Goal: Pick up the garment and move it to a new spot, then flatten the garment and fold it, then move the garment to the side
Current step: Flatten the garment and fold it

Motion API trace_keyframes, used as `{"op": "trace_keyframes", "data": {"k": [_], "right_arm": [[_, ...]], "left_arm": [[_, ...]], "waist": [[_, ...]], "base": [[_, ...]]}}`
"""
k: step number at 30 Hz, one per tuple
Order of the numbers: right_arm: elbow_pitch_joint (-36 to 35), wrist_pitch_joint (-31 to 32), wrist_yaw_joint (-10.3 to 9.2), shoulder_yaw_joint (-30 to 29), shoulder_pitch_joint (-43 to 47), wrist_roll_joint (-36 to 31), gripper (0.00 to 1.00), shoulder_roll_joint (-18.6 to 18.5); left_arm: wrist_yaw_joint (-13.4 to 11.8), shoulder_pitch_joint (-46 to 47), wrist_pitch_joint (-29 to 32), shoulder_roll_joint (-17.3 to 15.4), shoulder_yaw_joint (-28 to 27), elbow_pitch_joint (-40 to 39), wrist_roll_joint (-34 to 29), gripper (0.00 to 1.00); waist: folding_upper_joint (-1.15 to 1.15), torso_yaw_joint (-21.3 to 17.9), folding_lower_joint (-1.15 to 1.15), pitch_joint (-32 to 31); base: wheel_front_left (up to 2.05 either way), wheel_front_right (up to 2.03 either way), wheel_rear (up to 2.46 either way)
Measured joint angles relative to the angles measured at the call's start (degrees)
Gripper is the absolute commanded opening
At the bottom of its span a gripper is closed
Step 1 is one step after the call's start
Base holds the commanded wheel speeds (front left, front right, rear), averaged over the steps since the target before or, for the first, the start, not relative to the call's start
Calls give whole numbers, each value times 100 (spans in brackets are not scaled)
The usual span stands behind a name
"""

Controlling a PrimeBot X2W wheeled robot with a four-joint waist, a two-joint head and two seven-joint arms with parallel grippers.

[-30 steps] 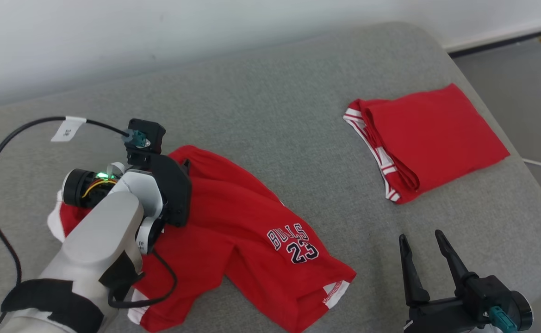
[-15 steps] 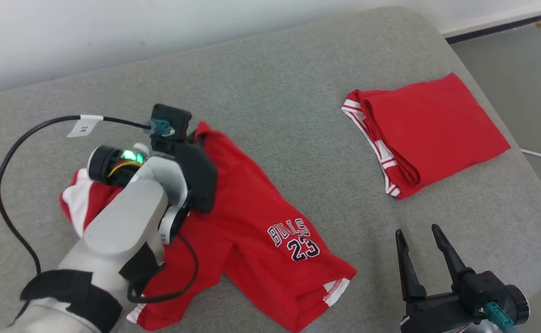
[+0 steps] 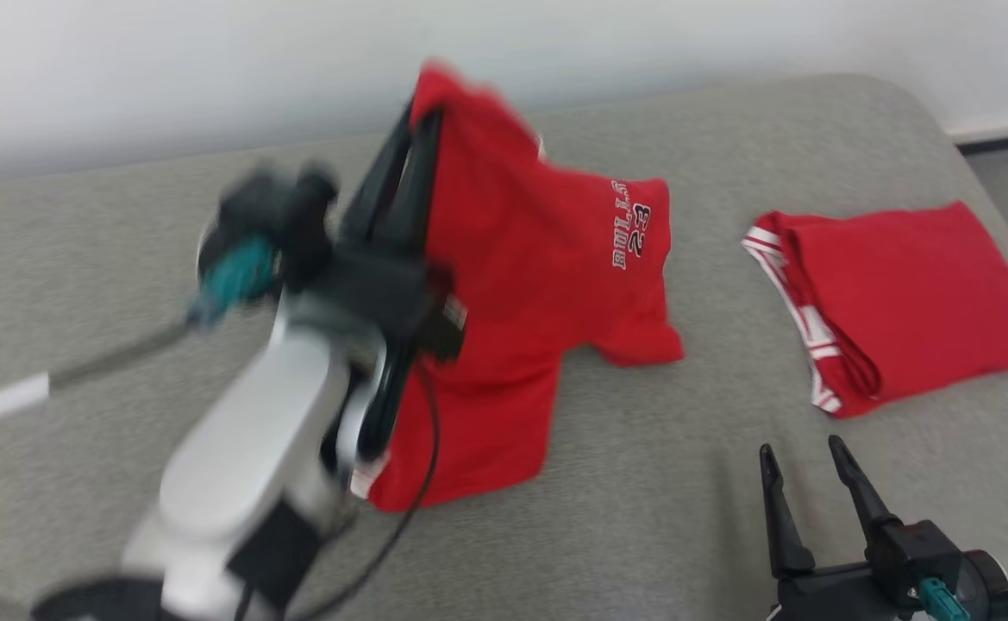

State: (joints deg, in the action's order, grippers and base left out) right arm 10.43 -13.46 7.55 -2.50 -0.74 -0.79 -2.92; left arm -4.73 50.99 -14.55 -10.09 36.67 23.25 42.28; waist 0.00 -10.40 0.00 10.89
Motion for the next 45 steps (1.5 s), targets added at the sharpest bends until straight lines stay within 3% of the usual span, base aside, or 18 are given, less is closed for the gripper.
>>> {"op": "trace_keyframes", "data": {"k": [5,8,11,12,13,17,21,27,35,38,43,44,45], "right_arm": [[-93,118,0,60,114,-1,100,4],[-149,171,0,85,118,-3,100,-15],[-211,192,0,90,119,-30,100,-16],[-223,216,0,94,119,-34,100,-19],[-224,240,0,92,119,-34,100,-20],[-264,397,0,166,121,-33,100,-52],[-290,1068,0,141,46,131,100,-111],[-381,2696,0,-104,-738,300,100,-370],[383,4340,0,-573,-1719,312,100,-459],[795,4762,0,-675,-2008,101,100,-481],[1025,4763,0,-695,-2073,101,99,-511],[1050,4733,0,-670,-2083,102,75,-512],[1062,4690,0,-631,-2093,102,31,-514]], "left_arm": [[-181,-2110,-25,-454,118,-880,136,0],[-200,-3084,-23,-513,335,-861,290,0],[-263,-3499,-25,-448,323,-651,452,0],[-265,-3602,-25,-380,304,-588,532,91],[-263,-3689,-25,-302,308,-523,632,100],[-225,-3853,-30,-155,160,-367,783,100],[-221,-3964,-34,-149,-238,-471,680,100],[-21,-4298,-48,-55,-1292,-1307,-288,100],[432,-4629,-48,-74,-1735,-1686,-1354,100],[583,-4670,-49,-36,-1970,-1704,-1592,100],[633,-4734,-48,47,-2091,-1728,-1749,100],[635,-4737,-48,62,-2107,-1733,-1768,100],[655,-4742,-48,74,-2130,-1734,-1780,100]], "waist": [[0,468,0,-133],[0,743,0,-194],[0,989,0,-251],[0,1061,0,-272],[0,1124,-1,-295],[0,1291,0,-427],[0,1369,-1,-555],[0,1518,0,-603],[1,1801,1,-474],[1,2045,1,-324],[1,2150,1,-211],[1,2158,1,-198],[1,2157,1,-191]], "base": [[0,0,0],[0,0,0],[0,0,0],[0,0,0],[0,0,0],[0,0,0],[0,0,0],[0,0,0],[0,0,0],[0,0,0],[0,0,0],[0,0,0],[0,0,0]]}}
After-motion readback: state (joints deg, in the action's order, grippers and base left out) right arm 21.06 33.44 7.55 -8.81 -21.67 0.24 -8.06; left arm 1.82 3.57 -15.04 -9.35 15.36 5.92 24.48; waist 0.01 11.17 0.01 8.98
